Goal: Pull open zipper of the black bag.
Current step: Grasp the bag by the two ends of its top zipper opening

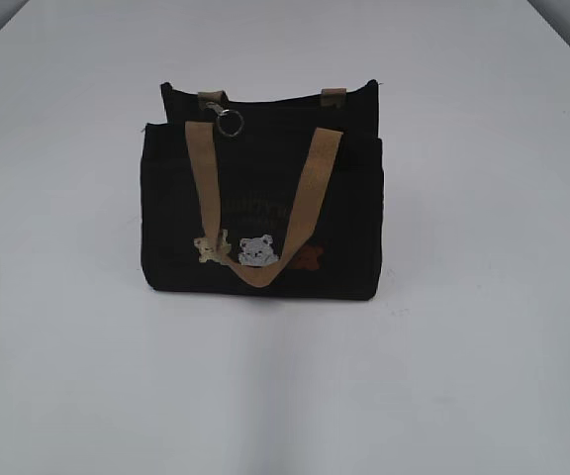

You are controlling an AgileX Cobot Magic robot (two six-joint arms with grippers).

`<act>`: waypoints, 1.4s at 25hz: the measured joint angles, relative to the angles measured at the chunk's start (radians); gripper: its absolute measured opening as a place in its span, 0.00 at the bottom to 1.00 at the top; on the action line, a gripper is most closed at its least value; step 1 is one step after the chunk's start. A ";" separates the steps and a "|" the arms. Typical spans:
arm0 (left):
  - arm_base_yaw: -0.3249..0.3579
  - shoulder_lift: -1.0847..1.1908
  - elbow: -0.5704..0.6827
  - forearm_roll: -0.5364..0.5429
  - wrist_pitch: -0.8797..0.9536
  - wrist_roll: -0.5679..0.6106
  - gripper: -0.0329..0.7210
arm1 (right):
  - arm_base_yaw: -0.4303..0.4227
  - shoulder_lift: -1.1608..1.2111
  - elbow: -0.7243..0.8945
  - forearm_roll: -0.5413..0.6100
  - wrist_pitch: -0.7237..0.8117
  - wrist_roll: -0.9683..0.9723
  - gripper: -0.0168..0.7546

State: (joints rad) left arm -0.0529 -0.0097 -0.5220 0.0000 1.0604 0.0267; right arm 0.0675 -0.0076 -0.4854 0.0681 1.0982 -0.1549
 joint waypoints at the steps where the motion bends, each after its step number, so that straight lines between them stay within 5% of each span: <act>1: 0.000 0.000 0.000 0.000 0.000 0.000 0.35 | 0.000 0.000 0.000 0.000 0.000 0.000 0.49; 18: 0.000 0.000 0.000 0.000 0.000 0.000 0.35 | 0.000 0.000 0.000 0.000 0.000 0.000 0.49; 23: 0.000 0.054 -0.017 -0.105 -0.049 0.060 0.35 | 0.000 0.000 0.000 0.000 0.000 0.000 0.49; 27: 0.000 0.298 -0.029 -0.449 -0.367 0.499 0.43 | 0.000 0.000 0.000 0.000 0.000 0.000 0.49; 30: 0.000 0.582 -0.039 -0.755 -0.569 0.963 0.49 | 0.000 0.000 0.000 0.000 0.000 0.000 0.49; 35: 0.000 1.099 -0.145 -1.233 -0.571 1.646 0.52 | 0.000 0.000 0.000 0.000 0.000 0.000 0.49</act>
State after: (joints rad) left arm -0.0529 1.0898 -0.6672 -1.2326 0.4890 1.6731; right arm 0.0675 -0.0076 -0.4854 0.0681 1.0982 -0.1549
